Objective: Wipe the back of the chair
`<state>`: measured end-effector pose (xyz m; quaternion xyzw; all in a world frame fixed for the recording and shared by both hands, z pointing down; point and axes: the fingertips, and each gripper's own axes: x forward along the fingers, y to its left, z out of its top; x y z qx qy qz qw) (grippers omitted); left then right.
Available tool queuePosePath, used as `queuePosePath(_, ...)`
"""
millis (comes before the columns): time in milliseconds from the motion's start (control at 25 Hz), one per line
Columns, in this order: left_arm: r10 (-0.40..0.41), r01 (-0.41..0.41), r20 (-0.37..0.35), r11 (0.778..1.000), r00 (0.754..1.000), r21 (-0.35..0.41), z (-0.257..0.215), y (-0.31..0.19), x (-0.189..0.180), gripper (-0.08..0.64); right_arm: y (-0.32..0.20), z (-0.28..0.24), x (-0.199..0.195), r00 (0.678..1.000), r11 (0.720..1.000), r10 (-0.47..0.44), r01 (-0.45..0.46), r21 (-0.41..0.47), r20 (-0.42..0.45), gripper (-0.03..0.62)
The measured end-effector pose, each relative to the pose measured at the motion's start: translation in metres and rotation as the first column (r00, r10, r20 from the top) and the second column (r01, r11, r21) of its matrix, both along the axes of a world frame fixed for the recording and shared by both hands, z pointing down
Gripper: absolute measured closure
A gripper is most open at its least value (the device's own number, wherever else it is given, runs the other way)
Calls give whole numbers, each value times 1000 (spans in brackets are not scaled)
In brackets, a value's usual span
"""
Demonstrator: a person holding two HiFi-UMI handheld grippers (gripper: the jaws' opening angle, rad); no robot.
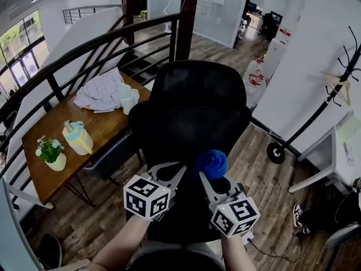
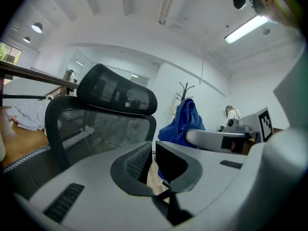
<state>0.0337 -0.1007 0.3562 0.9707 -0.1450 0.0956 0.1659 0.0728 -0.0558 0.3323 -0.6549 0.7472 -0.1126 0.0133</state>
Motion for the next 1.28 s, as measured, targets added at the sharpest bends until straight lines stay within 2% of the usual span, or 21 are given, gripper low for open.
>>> queuePosePath(280,-110,111,-10,994,994,25,-11,-34,0,525,-45,-22,1,991,990,-132,132,47,-13,503)
queuePosePath(480,-177,179,-32,982,984,64,-28,-60,-1,526,-77,-43,2,976,972,-210,215,96,-57,503)
queuePosePath(680,-234,240,-58,964,970,111,-51,-86,-4,525,-105,-67,-5,953,945,-289,299,131,-94,503)
queuePosePath(1080,-334,351,-118,918,935,186,-97,-130,-24,525,-157,-116,-33,905,885,-383,417,209,-183,503)
queuePosePath(1280,-382,403,-134,894,914,197,-108,-149,-36,525,-179,-129,-50,876,849,-433,476,231,-213,503)
